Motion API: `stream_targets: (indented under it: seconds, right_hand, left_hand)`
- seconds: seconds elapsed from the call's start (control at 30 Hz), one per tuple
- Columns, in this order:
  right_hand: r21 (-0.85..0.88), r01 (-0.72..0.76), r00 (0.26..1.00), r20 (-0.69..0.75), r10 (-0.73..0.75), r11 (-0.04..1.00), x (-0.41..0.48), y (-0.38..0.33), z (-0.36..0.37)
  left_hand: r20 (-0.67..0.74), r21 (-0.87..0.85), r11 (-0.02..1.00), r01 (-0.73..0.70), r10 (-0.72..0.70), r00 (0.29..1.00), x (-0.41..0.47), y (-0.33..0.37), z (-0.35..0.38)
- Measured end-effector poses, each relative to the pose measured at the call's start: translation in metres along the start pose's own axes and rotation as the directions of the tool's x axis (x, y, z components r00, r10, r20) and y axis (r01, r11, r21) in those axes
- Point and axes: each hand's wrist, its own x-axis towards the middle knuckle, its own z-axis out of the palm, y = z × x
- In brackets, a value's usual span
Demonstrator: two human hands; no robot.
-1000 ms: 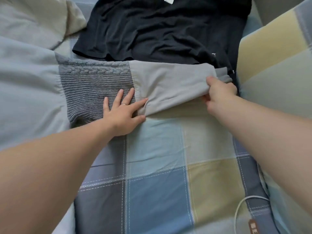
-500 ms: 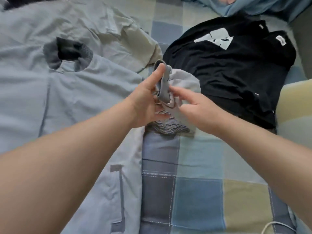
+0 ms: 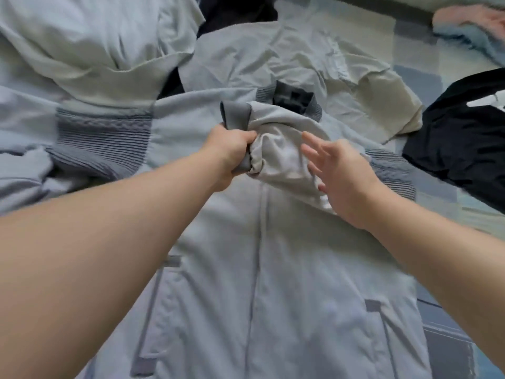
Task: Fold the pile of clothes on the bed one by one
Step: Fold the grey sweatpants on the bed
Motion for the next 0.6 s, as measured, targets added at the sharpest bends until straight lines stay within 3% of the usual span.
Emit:
stream_targets:
  seconds: [0.27, 0.5, 0.6]
  right_hand:
    - [0.001, 0.008, 0.993, 0.121, -0.008, 1.000, 0.073, -0.055, 0.224]
    - [-0.102, 0.041, 0.979, 0.204, -0.020, 0.994, 0.126, -0.109, 0.404]
    - [-0.115, 0.050, 0.966, 0.257, -0.019, 0.992, 0.142, -0.125, 0.478]
  left_hand:
    - [-0.152, 0.262, 0.961, -0.088, 0.131, 0.980, 0.052, 0.085, -0.221]
    - [-0.259, 0.438, 0.898, 0.051, 0.072, 0.963, 0.100, 0.159, -0.405]
    - [-0.334, 0.496, 0.865, 0.077, 0.108, 0.936, 0.117, 0.178, -0.480]
